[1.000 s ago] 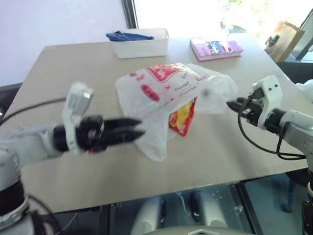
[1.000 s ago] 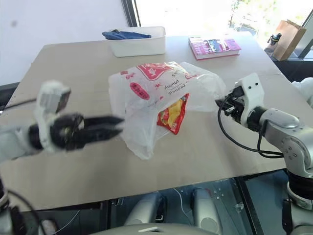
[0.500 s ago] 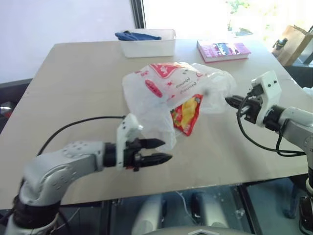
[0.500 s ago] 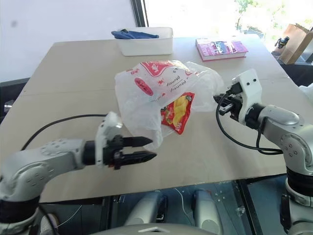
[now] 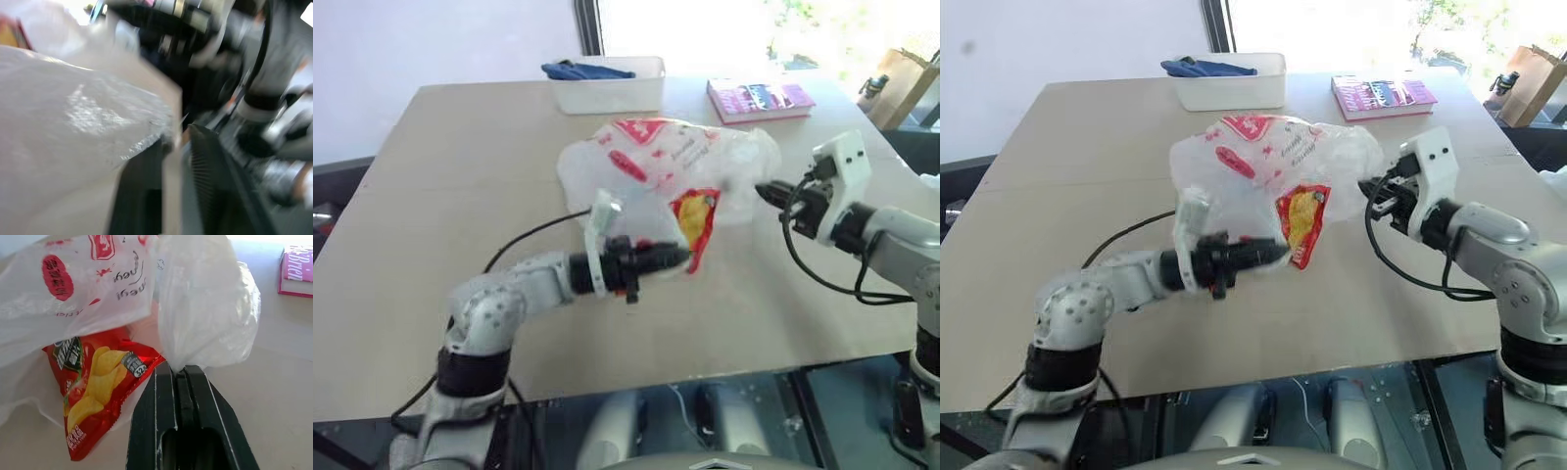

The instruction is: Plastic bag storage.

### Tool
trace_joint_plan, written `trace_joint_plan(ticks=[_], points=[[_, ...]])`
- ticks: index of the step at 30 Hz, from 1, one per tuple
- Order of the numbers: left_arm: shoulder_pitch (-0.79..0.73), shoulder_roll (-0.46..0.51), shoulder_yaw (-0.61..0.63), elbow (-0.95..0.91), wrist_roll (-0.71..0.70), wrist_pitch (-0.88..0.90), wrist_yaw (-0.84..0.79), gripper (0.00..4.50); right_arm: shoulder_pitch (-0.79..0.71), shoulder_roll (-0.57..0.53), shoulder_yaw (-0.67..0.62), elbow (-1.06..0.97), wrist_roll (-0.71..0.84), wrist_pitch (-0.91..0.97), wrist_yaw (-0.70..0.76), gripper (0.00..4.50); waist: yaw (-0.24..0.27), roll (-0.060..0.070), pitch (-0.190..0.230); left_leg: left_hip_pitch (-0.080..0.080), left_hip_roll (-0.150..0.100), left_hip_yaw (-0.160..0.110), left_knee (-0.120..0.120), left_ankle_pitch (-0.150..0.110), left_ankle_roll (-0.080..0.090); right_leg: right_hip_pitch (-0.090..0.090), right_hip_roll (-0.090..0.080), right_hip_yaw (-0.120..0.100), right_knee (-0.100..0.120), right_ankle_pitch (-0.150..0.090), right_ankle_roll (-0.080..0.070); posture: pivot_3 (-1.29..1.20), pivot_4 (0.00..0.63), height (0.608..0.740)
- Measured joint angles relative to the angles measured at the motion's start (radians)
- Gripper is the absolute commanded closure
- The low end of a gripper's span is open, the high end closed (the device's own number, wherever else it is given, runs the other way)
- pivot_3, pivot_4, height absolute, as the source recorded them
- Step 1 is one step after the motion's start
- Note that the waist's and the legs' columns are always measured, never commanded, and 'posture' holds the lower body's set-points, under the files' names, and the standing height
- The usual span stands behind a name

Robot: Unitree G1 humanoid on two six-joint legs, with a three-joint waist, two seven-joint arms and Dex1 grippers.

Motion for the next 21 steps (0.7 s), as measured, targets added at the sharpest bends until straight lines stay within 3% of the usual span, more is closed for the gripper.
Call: trace_joint_plan(ticks=[4, 8, 14, 21], points=[[-0.091, 0.026, 0.134, 0.100, -0.265, 0.002, 0.137, 4.41, -0.101, 0.033, -0.024, 0.115, -0.006, -0.053, 0.004, 4.50, -0.010, 0.000, 0.000, 0.000, 0.000, 0.000, 0.000, 0.000, 0.000, -0.001, 0.000, 0.000, 0.001, 0.000, 0.000, 0.00, 0.150, 0.740], [-0.351, 0.081, 0.263, 0.289, -0.430, -0.090, 0.284, 4.41, -0.389, 0.073, -0.054, 0.340, -0.019, -0.191, 0.019, 4.50, -0.017, 0.000, 0.002, 0.000, -0.001, 0.000, 0.001, 0.000, 0.000, -0.001, 0.000, 0.000, 0.002, 0.000, 0.000, 0.00, 0.150, 0.740], [-0.700, 0.131, 0.355, 0.575, -0.398, -0.233, 0.351, 4.41, -0.787, 0.054, -0.096, 0.700, -0.077, -0.382, 0.044, 4.50, -0.016, 0.000, 0.002, -0.002, -0.002, -0.001, -0.004, 0.000, 0.000, -0.001, 0.000, -0.001, -0.005, 0.000, 0.000, 0.00, 0.150, 0.740], [-0.783, 0.139, 0.371, 0.728, -0.248, -0.283, 0.370, 4.41, -0.846, -0.015, -0.078, 0.819, -0.130, -0.400, 0.103, 4.50, -0.020, 0.000, 0.002, -0.004, -0.003, -0.001, -0.012, 0.000, 0.000, -0.003, -0.001, -0.002, -0.011, 0.000, 0.001, 0.00, 0.150, 0.740]])
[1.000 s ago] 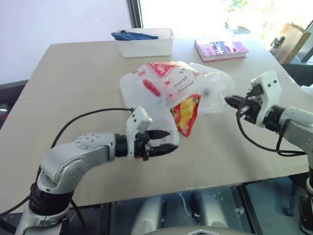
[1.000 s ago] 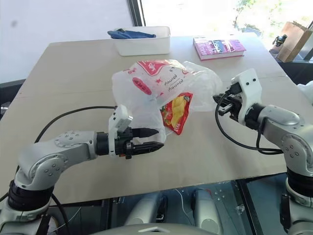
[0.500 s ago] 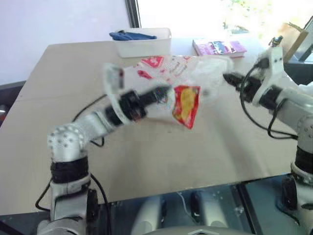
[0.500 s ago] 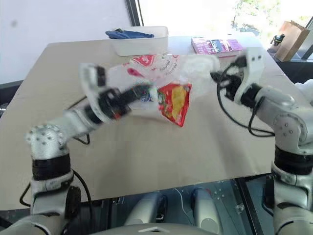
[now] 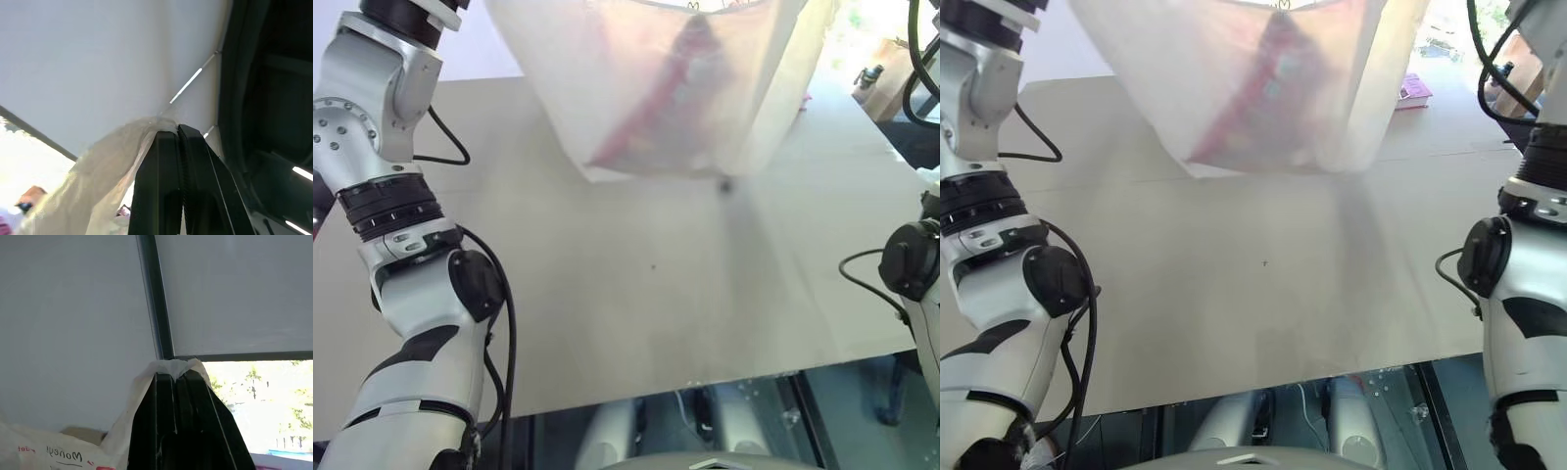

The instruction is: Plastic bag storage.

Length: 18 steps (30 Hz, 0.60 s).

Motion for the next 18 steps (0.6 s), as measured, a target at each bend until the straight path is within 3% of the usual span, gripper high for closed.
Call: trace_joint_plan(ticks=[5, 9, 14, 18], points=[[-0.045, -0.016, -0.041, 0.109, 0.151, -0.014, -0.069, 4.41, 0.026, -0.084, 0.034, 0.035, -0.083, -0.017, 0.022, 4.50, -0.001, 0.000, 0.000, -0.001, 0.000, 0.000, -0.001, 0.000, 0.000, 0.000, 0.000, 0.000, -0.001, 0.000, 0.000, 0.00, 0.150, 0.740], [-0.105, -0.041, -0.018, 0.220, 0.216, -0.058, -0.122, 4.41, 0.058, -0.069, 0.049, -0.024, -0.061, 0.042, 0.051, 4.50, -0.013, 0.001, 0.001, 0.000, 0.000, 0.003, -0.001, 0.000, 0.000, -0.004, -0.001, 0.003, 0.000, 0.000, 0.000, 0.00, 0.150, 0.740], [-0.094, -0.080, -0.032, 0.226, 0.291, -0.020, -0.177, 4.41, 0.073, -0.133, 0.075, -0.031, -0.134, -0.001, 0.072, 4.50, -0.009, 0.001, 0.001, -0.001, 0.000, 0.003, -0.001, 0.000, 0.000, -0.004, -0.001, 0.002, 0.000, 0.000, 0.000, 0.00, 0.150, 0.740], [-0.015, -0.124, -0.035, 0.154, 0.304, 0.043, -0.161, 4.41, 0.179, -0.131, 0.090, -0.116, -0.143, 0.003, 0.105, 4.50, -0.007, 0.001, 0.001, -0.001, 0.001, 0.003, -0.001, 0.000, 0.000, -0.004, -0.003, 0.004, 0.001, 0.000, 0.000, 0.00, 0.150, 0.740]])
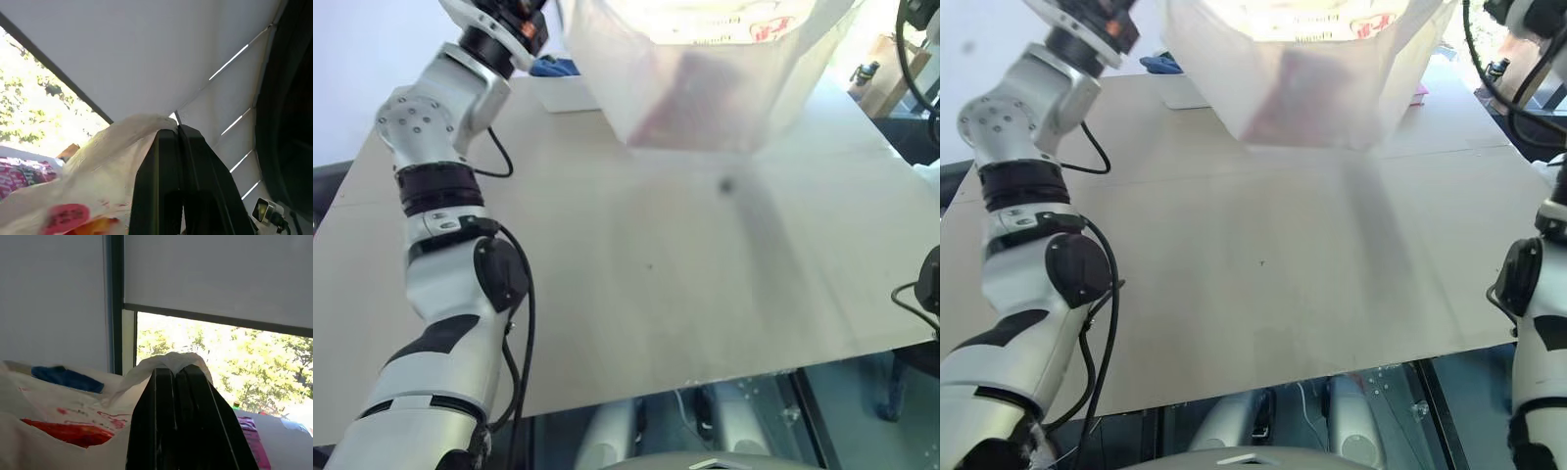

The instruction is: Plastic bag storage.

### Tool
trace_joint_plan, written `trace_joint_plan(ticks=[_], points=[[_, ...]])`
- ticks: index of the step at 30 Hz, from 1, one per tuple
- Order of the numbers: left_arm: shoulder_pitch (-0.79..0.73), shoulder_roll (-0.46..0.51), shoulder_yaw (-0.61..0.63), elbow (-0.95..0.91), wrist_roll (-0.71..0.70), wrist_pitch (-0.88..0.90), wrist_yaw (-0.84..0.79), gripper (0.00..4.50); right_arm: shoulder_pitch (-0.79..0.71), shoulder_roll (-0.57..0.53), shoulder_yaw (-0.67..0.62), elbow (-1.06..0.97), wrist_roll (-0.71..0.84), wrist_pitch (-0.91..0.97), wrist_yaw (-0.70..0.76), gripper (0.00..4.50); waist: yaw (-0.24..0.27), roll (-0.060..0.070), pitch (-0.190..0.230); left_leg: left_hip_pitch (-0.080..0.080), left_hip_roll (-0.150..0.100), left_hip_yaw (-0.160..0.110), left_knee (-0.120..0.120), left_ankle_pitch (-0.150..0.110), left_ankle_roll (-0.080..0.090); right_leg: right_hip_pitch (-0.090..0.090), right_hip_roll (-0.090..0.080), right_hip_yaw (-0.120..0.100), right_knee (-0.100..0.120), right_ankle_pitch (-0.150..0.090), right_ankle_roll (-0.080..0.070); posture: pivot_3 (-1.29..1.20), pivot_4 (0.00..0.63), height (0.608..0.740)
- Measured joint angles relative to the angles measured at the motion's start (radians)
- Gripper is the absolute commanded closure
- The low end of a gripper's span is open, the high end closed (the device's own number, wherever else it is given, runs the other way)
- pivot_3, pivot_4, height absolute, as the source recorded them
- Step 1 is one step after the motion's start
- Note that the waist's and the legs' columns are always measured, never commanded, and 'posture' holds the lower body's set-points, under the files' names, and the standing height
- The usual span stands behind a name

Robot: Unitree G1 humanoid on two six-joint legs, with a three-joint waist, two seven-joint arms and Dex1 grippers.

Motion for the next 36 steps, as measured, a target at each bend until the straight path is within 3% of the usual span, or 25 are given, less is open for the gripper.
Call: trace_joint_plan(ticks=[5, 9, 12, 15, 16, 17, 18, 21, 23, 25, 27, 28, 33, 36], points=[[0.228, -0.029, -0.008, -0.255, 0.000, 0.076, 0.073, 4.41, 0.279, -0.020, -0.037, -0.245, 0.040, 0.095, 0.000, 4.50, 0.004, 0.000, 0.000, -0.001, 0.002, -0.001, -0.001, 0.000, 0.000, -0.001, -0.001, 0.003, 0.003, 0.000, 0.000, 0.00, 0.150, 0.740], [0.448, -0.033, 0.002, -0.434, 0.001, 0.107, 0.127, 4.41, 0.606, -0.081, -0.046, -0.508, 0.087, 0.177, 0.046, 4.50, 0.009, 0.000, 0.000, -0.001, 0.001, -0.001, 0.000, 0.000, 0.000, -0.001, -0.001, 0.004, 0.000, 0.000, 0.000, 0.00, 0.150, 0.740], [0.685, 0.015, -0.043, -0.618, 0.048, 0.136, 0.116, 4.41, 0.882, -0.126, -0.109, -0.751, 0.146, 0.213, 0.101, 4.50, 0.010, 0.000, -0.001, 0.001, 0.001, 0.000, 0.000, 0.000, 0.000, 0.000, -0.001, 0.005, 0.000, 0.000, 0.000, 0.00, 0.150, 0.740], [0.824, 0.035, -0.085, -0.752, 0.051, 0.158, 0.060, 4.41, 1.027, -0.150, -0.118, -0.861, 0.106, 0.183, 0.105, 4.50, 0.013, 0.000, 0.000, 0.002, 0.001, -0.001, 0.008, 0.000, 0.000, 0.004, 0.000, 0.005, 0.004, 0.000, 0.000, 0.00, 0.150, 0.740], [0.857, 0.054, -0.100, -0.805, 0.063, 0.149, 0.026, 4.50, 1.066, -0.151, -0.122, -0.883, 0.077, 0.155, 0.097, 3.90, 0.015, -0.001, -0.001, 0.004, 0.002, -0.001, 0.009, 0.000, -0.001, 0.007, 0.000, 0.004, 0.003, 0.000, 0.000, 0.00, 0.150, 0.740], [0.901, 0.086, -0.118, -0.860, 0.091, 0.124, -0.017, 4.50, 1.114, -0.150, -0.132, -0.903, 0.051, 0.123, 0.091, 3.66, 0.016, -0.001, -0.002, 0.006, 0.001, -0.001, 0.009, 0.000, -0.001, 0.010, 0.000, 0.004, 0.004, 0.000, 0.000, 0.00, 0.150, 0.740], [0.953, 0.121, -0.135, -0.907, 0.133, 0.091, -0.059, 4.50, 1.168, -0.138, -0.149, -0.919, 0.037, 0.102, 0.090, 3.12, 0.016, -0.001, -0.002, 0.010, 0.001, 0.000, 0.009, 0.000, -0.001, 0.012, 0.001, 0.004, 0.004, 0.000, 0.000, 0.00, 0.150, 0.740], [1.135, 0.183, -0.191, -1.022, 0.290, -0.052, -0.207, 3.69, 1.323, -0.055, -0.214, -0.964, 0.045, 0.061, 0.101, 1.75, 0.020, 0.002, -0.002, 0.020, 0.003, 0.002, 0.008, -0.003, 0.004, 0.023, 0.001, 0.004, 0.002, -0.003, -0.004, 0.00, 0.150, 0.740], [1.188, 0.178, -0.190, -1.061, 0.313, -0.098, -0.241, 2.75, 1.411, -0.059, -0.267, -0.991, 0.046, 0.047, 0.139, 0.70, 0.028, 0.002, -0.002, 0.020, 0.004, 0.002, 0.009, -0.003, 0.005, 0.024, 0.001, 0.003, 0.001, -0.003, -0.004, 0.00, 0.150, 0.740], [1.229, 0.177, -0.164, -1.075, 0.328, -0.132, -0.256, 2.11, 1.485, -0.065, -0.319, -1.003, 0.052, 0.037, 0.185, 0.06, 0.035, 0.001, -0.003, 0.021, 0.005, 0.001, 0.011, -0.003, 0.005, 0.025, 0.002, 0.001, 0.001, -0.002, -0.004, 0.00, 0.150, 0.740], [1.292, 0.192, -0.136, -1.098, 0.365, -0.176, -0.276, 1.26, 1.574, -0.056, -0.395, -1.001, 0.057, -0.011, 0.240, 0.00, 0.036, 0.001, -0.004, 0.021, 0.005, 0.001, 0.011, -0.004, 0.005, 0.025, 0.002, 0.000, 0.001, -0.002, -0.004, 0.00, 0.150, 0.740], [1.342, 0.208, -0.118, -1.101, 0.391, -0.191, -0.290, 1.13, 1.626, -0.050, -0.430, -0.980, 0.048, -0.036, 0.266, 0.00, 0.036, 0.001, -0.005, 0.021, 0.006, 0.001, 0.010, -0.004, 0.006, 0.026, 0.002, 0.000, 0.000, -0.002, -0.004, 0.00, 0.150, 0.740], [1.508, 0.254, -0.112, -1.162, 0.468, -0.263, -0.398, 1.13, 1.637, -0.032, -0.455, -0.822, -0.022, -0.181, 0.303, 0.00, 0.030, 0.000, -0.006, 0.021, 0.008, 0.006, 0.011, -0.006, 0.008, 0.026, 0.004, 0.003, -0.002, -0.002, -0.004, 0.00, 0.150, 0.740], [1.529, 0.255, -0.118, -1.187, 0.483, -0.281, -0.416, 1.13, 1.620, -0.044, -0.435, -0.745, -0.062, -0.248, 0.321, 0.00, 0.035, 0.000, -0.006, 0.021, 0.008, 0.005, 0.011, -0.006, 0.008, 0.026, 0.003, 0.002, -0.002, -0.005, -0.001, 0.00, 0.150, 0.740]])
